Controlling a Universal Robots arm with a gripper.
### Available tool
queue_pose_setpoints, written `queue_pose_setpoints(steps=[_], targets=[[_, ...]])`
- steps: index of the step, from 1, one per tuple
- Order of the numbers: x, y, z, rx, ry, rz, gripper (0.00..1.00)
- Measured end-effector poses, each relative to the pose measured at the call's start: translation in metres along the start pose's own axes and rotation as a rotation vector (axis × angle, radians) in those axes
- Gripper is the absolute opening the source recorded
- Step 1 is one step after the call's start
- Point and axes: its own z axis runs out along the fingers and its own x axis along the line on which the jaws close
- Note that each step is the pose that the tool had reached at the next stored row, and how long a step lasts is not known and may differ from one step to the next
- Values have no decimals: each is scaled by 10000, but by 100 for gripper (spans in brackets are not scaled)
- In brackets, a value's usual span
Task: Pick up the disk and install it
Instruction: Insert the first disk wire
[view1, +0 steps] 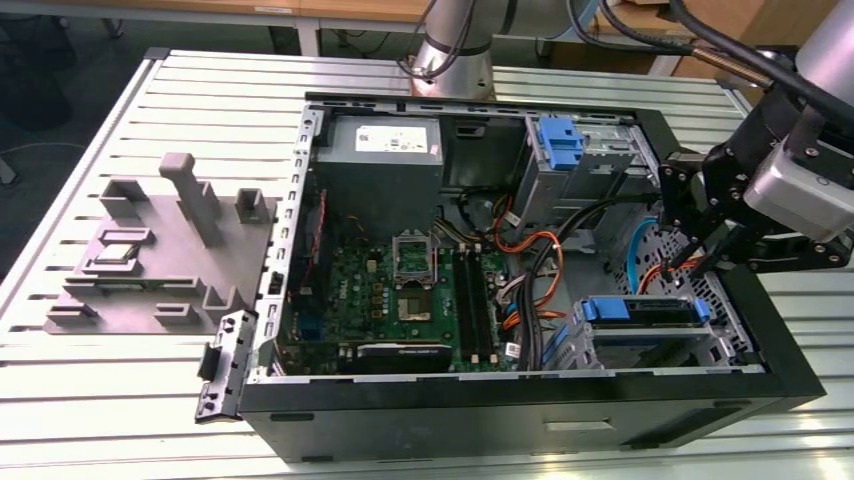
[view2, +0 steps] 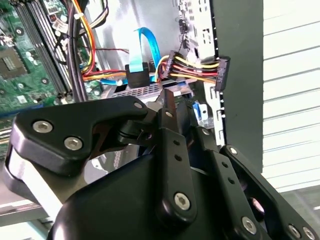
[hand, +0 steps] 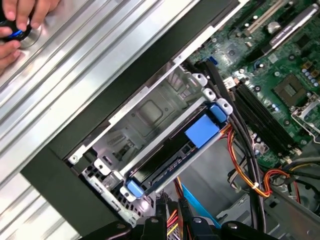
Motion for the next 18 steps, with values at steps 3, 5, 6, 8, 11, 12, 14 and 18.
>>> queue_pose_setpoints(steps=[3, 5, 6, 8, 11, 12, 14, 18], targets=[[-3, -4, 1, 188, 198, -43, 24], [-7, -9, 1, 260, 281, -50, 24], [-8, -12, 0, 287, 313, -52, 24], [-13, -17, -4, 319, 354, -56, 24], [-25, -32, -13, 296, 409, -61, 24], [-29, -36, -16, 284, 429, -63, 24], [-30, -38, -17, 274, 448, -65, 24], [-30, -38, -18, 276, 465, -66, 24]])
